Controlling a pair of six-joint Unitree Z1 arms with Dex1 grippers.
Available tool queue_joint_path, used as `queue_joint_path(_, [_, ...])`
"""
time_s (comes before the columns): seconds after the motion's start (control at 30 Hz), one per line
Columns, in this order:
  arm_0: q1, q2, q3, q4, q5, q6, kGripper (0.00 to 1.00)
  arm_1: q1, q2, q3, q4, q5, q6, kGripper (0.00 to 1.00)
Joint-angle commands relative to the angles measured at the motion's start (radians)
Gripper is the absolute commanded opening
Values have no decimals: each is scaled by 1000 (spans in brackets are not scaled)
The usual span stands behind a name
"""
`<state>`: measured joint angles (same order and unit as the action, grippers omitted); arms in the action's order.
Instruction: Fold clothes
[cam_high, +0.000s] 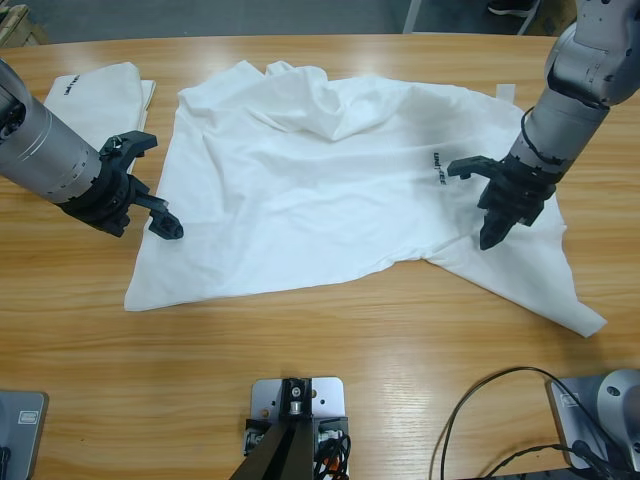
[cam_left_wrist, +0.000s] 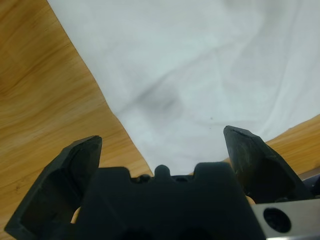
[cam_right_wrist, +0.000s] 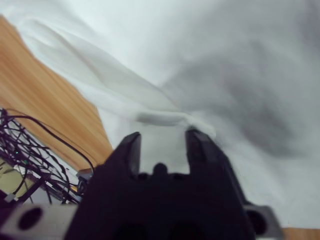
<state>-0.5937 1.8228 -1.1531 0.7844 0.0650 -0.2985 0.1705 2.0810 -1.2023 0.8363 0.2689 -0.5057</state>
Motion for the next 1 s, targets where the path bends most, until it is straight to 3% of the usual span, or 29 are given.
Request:
queue_joint_path(0.03, [-9,-7,22,-16,-11,-13,945,-11,-29,24,-14,-65,15,915])
queue_joint_path(0.17, [-9,-4,23,-16,-11,-13,945,-12,-61,43,-46,-115,35,963])
queue_joint_path(0.3, [-9,-3,21,-16,-11,-13,945,-12,4,43,-47,-62,35,951])
queue_joint_path(0.47, [-9,0,22,-16,-11,-13,945,-12,19,38,-37,-25,32,845])
queue_joint_path(0.67, [-9,1,19,-17,-11,-13,945,0,-2,40,-22,-10,27,619])
queue_joint_path(0.93, [-9,-6,23,-16,-10,-13,945,8,12,44,-19,6,26,599])
queue_joint_path(1.0, [-9,-8,26,-16,-9,-11,945,15,23,42,-15,22,22,525])
